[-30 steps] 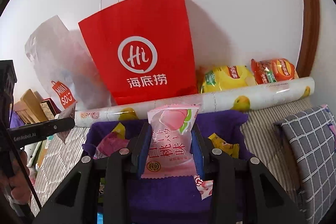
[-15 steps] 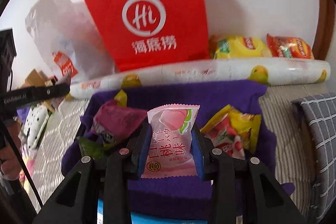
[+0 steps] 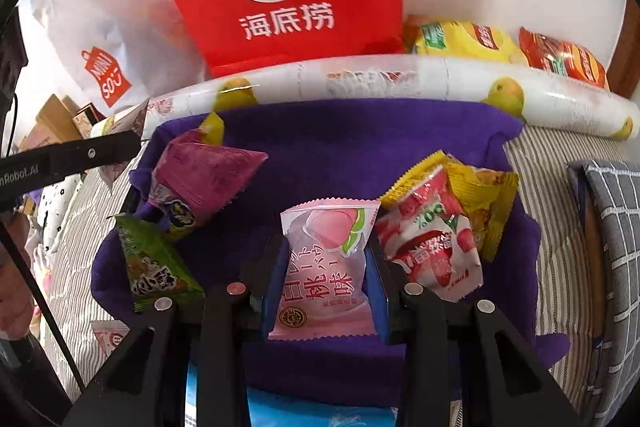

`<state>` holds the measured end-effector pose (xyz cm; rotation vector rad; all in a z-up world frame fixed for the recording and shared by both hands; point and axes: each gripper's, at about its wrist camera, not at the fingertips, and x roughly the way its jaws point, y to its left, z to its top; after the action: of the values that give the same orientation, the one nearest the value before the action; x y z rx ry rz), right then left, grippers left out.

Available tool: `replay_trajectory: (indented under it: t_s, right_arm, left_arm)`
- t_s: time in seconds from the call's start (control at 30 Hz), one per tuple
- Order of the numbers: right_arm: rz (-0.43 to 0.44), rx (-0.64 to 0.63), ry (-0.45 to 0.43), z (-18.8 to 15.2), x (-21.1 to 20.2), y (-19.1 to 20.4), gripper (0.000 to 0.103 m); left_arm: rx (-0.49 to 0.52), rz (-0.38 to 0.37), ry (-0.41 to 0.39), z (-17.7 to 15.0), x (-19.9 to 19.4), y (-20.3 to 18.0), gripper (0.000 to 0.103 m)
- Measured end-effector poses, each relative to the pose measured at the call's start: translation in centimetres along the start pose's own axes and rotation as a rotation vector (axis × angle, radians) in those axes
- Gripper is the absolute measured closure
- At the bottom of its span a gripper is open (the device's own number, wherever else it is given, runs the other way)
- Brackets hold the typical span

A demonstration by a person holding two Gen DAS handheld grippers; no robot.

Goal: Organize snacks
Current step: 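Open the right tool to drop the peach bag while the left tool releases its bag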

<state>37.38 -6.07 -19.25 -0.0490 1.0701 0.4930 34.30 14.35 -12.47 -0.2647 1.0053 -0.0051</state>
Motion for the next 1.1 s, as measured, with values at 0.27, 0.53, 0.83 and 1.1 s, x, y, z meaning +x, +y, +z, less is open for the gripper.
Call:
replay_trajectory:
  t_s: [0.27, 0.53, 0.83, 1.1]
  right_arm:
    - [0.002, 0.010, -0.046, 0.2, -0.9, -0.1, 0.053]
    - [0.032, -0.012, -0.162, 0.4, -3.7, 0.3, 0.040]
    - [0.015, 0.038, -0.153, 0.7, -3.4, -0.8, 0.040]
    - [0.019, 0.057, -0.168, 0.8, -3.8, -1.1, 0.040]
  left_arm:
    - [0.027, 0.000, 0.033, -0.3, 1.0, -0.9, 0.071]
    - [0.052, -0.007, 0.090, -0.8, 2.4, -1.4, 0.070]
    - [0.079, 0.012, 0.100, -0.9, 2.8, -1.7, 0.069]
    - [0.099, -0.002, 0.135, -0.9, 3.2, -2.1, 0.050]
